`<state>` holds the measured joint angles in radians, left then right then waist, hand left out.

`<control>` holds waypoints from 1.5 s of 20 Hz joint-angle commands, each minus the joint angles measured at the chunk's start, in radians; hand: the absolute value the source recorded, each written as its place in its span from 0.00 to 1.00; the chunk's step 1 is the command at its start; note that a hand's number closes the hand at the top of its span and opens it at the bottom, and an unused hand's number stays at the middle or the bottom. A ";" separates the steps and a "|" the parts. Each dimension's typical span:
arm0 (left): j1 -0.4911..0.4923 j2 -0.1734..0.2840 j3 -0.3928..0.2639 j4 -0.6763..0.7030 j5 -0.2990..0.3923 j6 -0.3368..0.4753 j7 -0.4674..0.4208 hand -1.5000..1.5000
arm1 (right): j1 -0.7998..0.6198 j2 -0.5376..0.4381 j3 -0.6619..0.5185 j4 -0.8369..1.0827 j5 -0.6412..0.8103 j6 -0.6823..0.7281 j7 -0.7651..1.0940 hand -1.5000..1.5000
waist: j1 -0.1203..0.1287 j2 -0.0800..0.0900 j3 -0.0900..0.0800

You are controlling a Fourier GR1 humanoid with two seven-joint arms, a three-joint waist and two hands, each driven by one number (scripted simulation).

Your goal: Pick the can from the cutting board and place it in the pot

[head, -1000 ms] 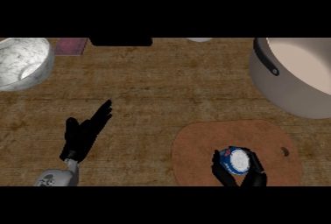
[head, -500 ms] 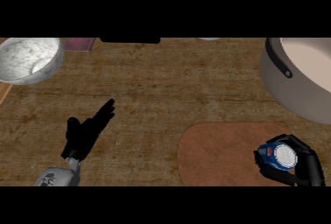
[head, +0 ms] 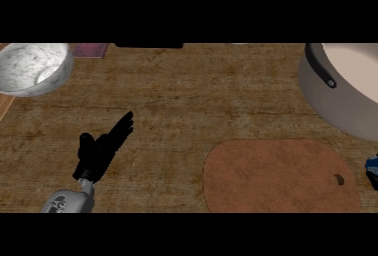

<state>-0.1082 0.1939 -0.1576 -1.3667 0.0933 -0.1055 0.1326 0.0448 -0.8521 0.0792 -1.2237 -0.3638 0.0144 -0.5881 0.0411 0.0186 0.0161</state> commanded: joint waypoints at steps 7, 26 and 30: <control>-0.014 -0.012 -0.013 0.000 -0.007 -0.003 -0.002 0.50 | -0.131 -0.290 -0.173 0.361 -0.010 0.349 -0.296 1.00 | 0.034 0.010 -0.002; -0.078 -0.030 -0.027 0.035 -0.017 -0.029 0.011 0.50 | -0.589 -0.278 0.070 0.646 0.400 0.283 -0.313 1.00 | 0.084 0.016 -0.010; -0.080 -0.030 -0.037 0.056 -0.043 -0.018 0.008 0.50 | -0.678 -0.203 0.129 0.704 0.504 0.197 -0.329 1.00 | 0.073 0.016 -0.010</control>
<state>-0.1734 0.1562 -0.1985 -1.3319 0.0540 -0.1144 0.1385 -0.5526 -1.1150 0.1487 -0.5649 0.0437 0.2503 -0.8773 0.1195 0.0332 0.0064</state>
